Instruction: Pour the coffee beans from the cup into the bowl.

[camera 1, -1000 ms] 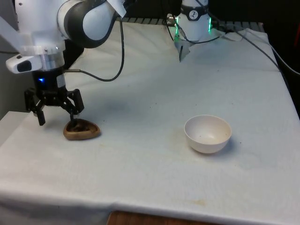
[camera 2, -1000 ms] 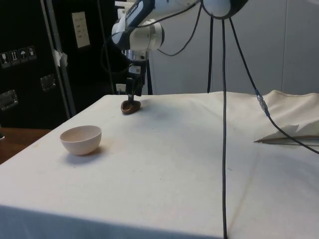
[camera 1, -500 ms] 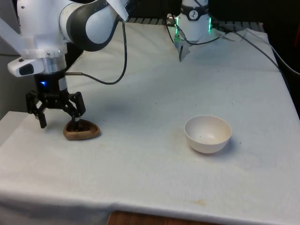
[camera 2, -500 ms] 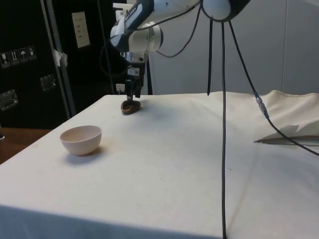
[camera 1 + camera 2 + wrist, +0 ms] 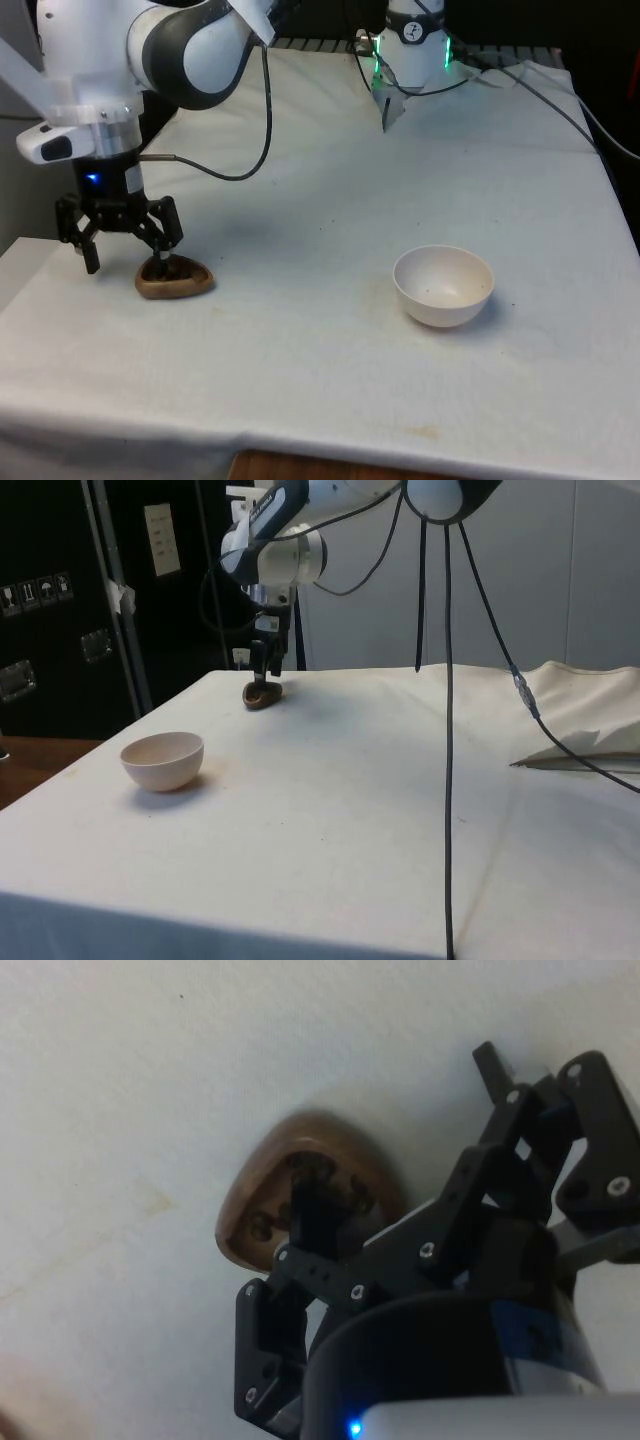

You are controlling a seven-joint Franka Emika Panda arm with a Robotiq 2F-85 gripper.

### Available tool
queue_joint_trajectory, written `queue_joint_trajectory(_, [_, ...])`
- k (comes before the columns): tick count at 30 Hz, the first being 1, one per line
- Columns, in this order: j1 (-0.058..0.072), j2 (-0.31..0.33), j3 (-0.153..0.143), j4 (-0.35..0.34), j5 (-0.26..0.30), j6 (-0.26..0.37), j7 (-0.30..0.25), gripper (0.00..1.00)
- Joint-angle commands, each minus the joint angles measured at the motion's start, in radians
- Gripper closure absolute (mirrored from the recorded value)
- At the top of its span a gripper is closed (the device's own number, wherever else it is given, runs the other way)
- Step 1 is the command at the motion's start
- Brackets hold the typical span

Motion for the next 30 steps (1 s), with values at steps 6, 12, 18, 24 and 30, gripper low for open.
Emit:
queue_joint_trajectory(6, [0.005, 0.012, -0.008, 0.007, -0.008, 0.003, 0.012, 0.01])
queue_joint_trajectory(12, [0.008, 0.016, -0.012, 0.008, -0.008, 0.006, 0.013, 0.34])
queue_joint_trajectory(18, [0.011, 0.018, -0.017, 0.008, -0.007, 0.006, 0.014, 0.75])
queue_joint_trajectory(24, [0.012, 0.018, -0.018, 0.007, -0.005, 0.007, 0.013, 0.99])
queue_joint_trajectory(30, [0.012, 0.013, -0.017, 0.004, -0.002, 0.005, 0.007, 0.99])
